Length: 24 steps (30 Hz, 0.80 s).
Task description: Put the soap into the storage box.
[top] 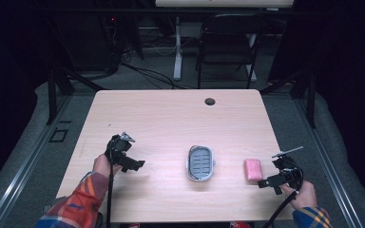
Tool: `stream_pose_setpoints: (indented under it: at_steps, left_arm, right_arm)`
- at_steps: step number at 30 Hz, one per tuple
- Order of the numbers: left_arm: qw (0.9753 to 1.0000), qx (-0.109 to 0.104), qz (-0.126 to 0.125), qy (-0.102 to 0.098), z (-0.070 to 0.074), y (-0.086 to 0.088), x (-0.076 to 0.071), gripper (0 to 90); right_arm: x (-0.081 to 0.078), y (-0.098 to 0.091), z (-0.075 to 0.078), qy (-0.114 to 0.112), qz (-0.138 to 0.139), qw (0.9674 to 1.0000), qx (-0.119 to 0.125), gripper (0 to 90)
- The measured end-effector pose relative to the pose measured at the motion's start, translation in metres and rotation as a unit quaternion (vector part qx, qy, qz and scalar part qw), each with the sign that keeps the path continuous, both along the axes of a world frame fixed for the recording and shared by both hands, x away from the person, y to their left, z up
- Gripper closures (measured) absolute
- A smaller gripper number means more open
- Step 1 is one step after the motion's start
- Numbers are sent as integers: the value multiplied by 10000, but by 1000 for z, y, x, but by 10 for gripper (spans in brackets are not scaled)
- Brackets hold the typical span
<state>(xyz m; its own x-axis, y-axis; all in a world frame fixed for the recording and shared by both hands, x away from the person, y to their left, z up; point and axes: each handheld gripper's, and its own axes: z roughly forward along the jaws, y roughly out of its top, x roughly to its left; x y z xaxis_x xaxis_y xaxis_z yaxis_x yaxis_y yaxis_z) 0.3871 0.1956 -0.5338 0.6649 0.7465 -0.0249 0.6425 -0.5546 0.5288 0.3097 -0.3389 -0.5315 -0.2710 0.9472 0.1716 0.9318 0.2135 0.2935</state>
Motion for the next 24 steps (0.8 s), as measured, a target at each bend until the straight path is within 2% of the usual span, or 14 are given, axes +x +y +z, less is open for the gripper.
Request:
stream_pose_setpoints:
  at_steps: [9, 14, 19, 21, 24]
  left_arm:
    - [10000, 4, -10, 20, -1, 0, 1, 2]
    - [10000, 17, -29, 39, -2, 0, 2, 2]
    - [10000, -16, -30, 31, -1, 0, 1, 2]
    - [10000, 5, -25, 44, -2, 0, 2, 2]
    - [10000, 11, -31, 37, -2, -1, 1, 2]
  right_arm:
    - [2, 2, 4, -19, 44, 10000, -15, 0]
    - [3, 11, 14, -336, 30, 9994, -7, 0]
    - [6, 19, 16, -347, 102, 9993, -50, 0]
    - [7, 22, 16, -427, 80, 9990, -38, 0]
    - [9, 25, 18, -329, 115, 9993, -141, 0]
